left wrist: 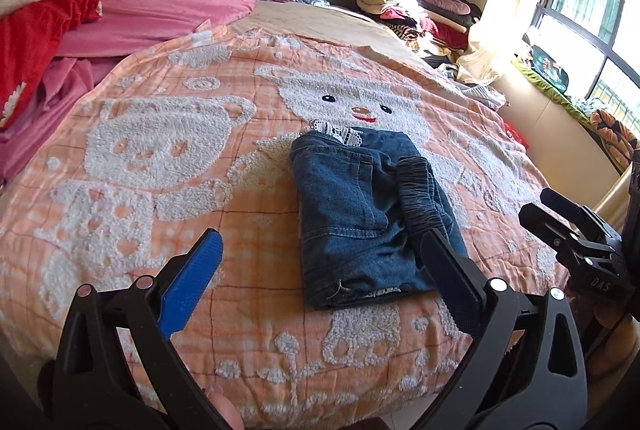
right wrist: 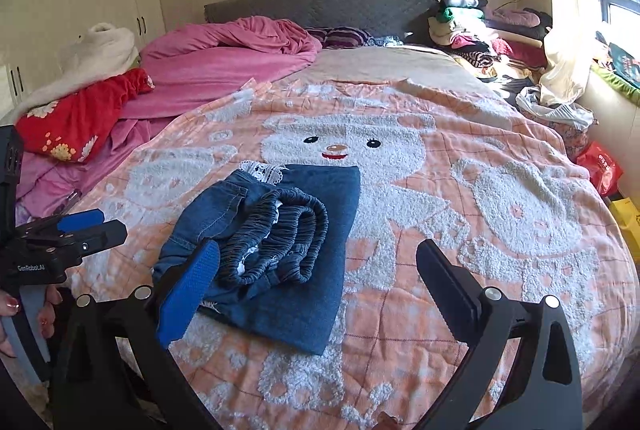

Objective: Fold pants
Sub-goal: 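Release the folded pants and withdraw both grippers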

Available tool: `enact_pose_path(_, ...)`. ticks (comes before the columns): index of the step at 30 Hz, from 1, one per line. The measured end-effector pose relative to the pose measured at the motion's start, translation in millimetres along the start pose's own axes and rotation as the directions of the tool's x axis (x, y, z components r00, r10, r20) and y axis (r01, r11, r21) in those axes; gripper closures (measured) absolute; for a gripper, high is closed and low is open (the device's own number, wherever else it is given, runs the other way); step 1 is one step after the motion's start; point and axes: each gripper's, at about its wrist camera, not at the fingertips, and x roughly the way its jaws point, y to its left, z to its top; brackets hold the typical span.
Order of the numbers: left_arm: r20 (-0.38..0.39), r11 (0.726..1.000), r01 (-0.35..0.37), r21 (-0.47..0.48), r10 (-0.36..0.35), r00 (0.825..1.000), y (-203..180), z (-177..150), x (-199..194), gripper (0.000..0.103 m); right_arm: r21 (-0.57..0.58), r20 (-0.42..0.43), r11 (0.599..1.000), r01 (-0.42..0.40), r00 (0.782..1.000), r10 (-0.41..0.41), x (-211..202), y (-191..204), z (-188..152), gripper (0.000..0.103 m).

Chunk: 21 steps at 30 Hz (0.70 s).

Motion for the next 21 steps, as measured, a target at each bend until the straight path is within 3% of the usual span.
enact_pose_path(10, -0.001, 0.999, -0.031, -0.015, 0.031, 1.0, 1.7, -24.7, -16.3, 0.009, 0.004, 0.021, 1.0, 0.026, 0.999, -0.026, -27.8, 8.5, -18.9, 0.005)
enact_pose_path(21, -0.062, 0.999, -0.026, -0.037, 0.023, 0.998, -7.1, -68.3, -12.4, 0.009, -0.007, -0.046, 0.998, 0.063, 0.997, -0.064, -33.5, 11.0, -54.5, 0.005)
